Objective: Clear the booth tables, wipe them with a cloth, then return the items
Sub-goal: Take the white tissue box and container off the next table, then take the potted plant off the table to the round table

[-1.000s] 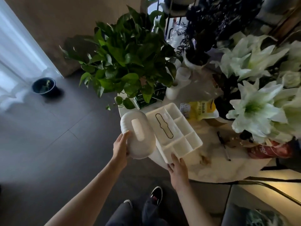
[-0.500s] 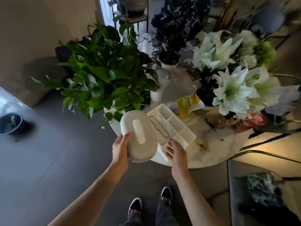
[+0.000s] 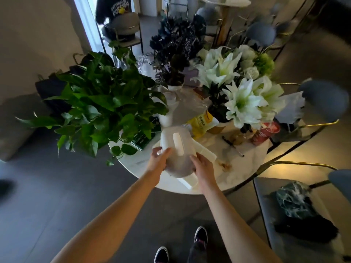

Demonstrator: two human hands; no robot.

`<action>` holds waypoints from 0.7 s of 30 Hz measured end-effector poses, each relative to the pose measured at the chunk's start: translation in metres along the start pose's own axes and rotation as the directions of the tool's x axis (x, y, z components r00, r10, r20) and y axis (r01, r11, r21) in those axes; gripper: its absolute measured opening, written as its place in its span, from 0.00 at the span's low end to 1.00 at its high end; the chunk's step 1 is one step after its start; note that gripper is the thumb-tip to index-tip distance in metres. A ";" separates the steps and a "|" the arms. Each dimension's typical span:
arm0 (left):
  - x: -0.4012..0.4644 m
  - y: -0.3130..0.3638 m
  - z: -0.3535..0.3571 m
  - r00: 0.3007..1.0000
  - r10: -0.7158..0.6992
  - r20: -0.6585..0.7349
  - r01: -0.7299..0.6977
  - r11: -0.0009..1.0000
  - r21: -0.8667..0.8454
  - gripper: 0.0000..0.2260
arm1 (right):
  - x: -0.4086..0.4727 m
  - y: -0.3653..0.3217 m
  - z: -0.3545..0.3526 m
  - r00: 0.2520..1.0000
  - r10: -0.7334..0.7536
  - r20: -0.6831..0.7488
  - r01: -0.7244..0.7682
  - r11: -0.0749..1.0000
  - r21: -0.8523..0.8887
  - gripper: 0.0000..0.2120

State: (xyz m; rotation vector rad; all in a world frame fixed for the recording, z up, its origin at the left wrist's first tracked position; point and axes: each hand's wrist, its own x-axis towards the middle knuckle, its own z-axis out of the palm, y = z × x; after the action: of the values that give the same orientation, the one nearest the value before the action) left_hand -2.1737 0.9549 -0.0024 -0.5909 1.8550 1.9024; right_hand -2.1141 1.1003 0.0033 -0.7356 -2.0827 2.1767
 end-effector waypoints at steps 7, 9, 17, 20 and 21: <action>0.002 -0.002 0.000 0.999 -0.046 0.030 0.043 0.995 0.087 0.23 | 0.006 0.009 0.000 0.998 0.015 -0.055 -0.026 0.976 -0.216 0.08; -0.002 0.001 -0.003 0.998 -0.051 0.029 0.050 0.998 0.043 0.20 | 0.006 0.010 -0.001 0.997 0.025 -0.071 -0.040 0.974 -0.223 0.09; -0.042 0.018 0.003 0.980 0.196 0.023 -0.196 0.980 0.039 0.19 | -0.031 -0.018 -0.006 0.964 0.041 -0.264 -0.027 0.998 0.055 0.19; -0.066 0.034 0.016 0.965 0.235 0.120 -0.236 0.972 -0.004 0.15 | -0.052 -0.044 -0.013 0.961 0.031 -0.274 0.031 0.975 0.221 0.14; -0.074 0.038 0.021 0.961 0.236 0.142 -0.235 0.972 -0.022 0.14 | -0.060 -0.052 -0.017 0.962 0.026 -0.272 0.048 0.964 0.263 0.12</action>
State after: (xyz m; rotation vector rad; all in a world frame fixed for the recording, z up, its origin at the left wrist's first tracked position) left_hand -2.1350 0.9750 0.0717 -0.2331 1.8972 2.0391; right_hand -2.0700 1.1007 0.0717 -0.9279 -1.6191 2.1460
